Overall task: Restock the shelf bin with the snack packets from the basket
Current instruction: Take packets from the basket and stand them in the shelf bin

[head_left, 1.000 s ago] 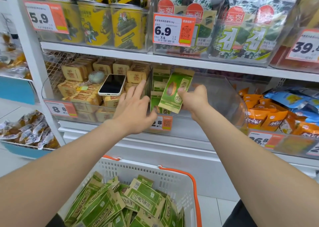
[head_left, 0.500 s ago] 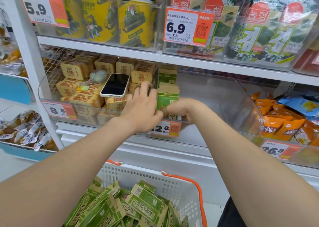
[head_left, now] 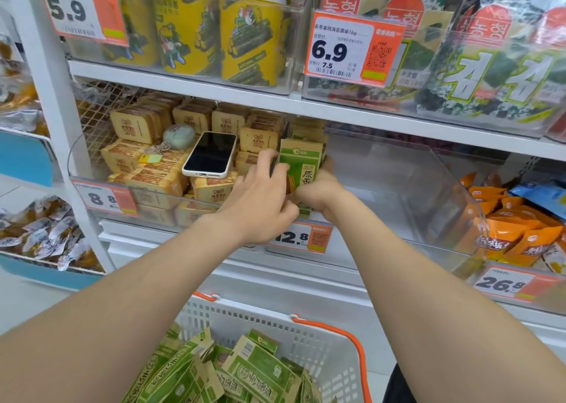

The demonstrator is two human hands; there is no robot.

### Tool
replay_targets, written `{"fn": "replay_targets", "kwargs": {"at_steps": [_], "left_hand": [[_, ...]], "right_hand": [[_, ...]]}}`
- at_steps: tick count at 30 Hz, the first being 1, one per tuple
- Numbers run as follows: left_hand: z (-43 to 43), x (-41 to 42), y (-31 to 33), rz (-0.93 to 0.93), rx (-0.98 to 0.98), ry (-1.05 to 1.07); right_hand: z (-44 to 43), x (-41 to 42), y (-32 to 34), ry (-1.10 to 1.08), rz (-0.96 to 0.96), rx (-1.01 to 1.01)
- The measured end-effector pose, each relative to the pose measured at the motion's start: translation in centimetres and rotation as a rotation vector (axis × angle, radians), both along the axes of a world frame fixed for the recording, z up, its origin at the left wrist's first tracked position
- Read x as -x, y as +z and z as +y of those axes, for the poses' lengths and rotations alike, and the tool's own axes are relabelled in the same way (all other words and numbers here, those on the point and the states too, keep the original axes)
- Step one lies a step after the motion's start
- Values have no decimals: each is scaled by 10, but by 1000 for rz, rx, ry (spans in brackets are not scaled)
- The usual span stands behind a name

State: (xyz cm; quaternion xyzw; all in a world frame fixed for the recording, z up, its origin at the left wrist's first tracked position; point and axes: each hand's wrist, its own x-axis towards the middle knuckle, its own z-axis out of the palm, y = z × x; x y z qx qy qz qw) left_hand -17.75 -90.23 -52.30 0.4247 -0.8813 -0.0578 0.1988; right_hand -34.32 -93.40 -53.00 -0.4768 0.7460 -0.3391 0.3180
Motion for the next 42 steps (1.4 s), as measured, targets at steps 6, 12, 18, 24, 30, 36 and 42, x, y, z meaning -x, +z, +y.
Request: {"fn": "replay_targets", "kwargs": {"at_steps": [6,12,18,24,30,36,42], "left_hand": [[0,1,-2,-32,9,7],[-3,3,-8,-62,-9,28],[0,2,-10,-57,20,38],[4,3,-8,-67,-16,70],[7,6,-7,-106,-5,120],[10,7,-8,-127,1,143],[17,6,-13,-75,43,162]], "right_hand": [[9,2,8,-8,-62,-46],[2,0,-3,-44,-58,108],[6,-1,1,54,282,-145],[12,-2,11,58,227,-190],[18,3,13,-44,-53,-170],[34,8,25,-2,25,-221],[45,1,30,-32,91,-119]]}}
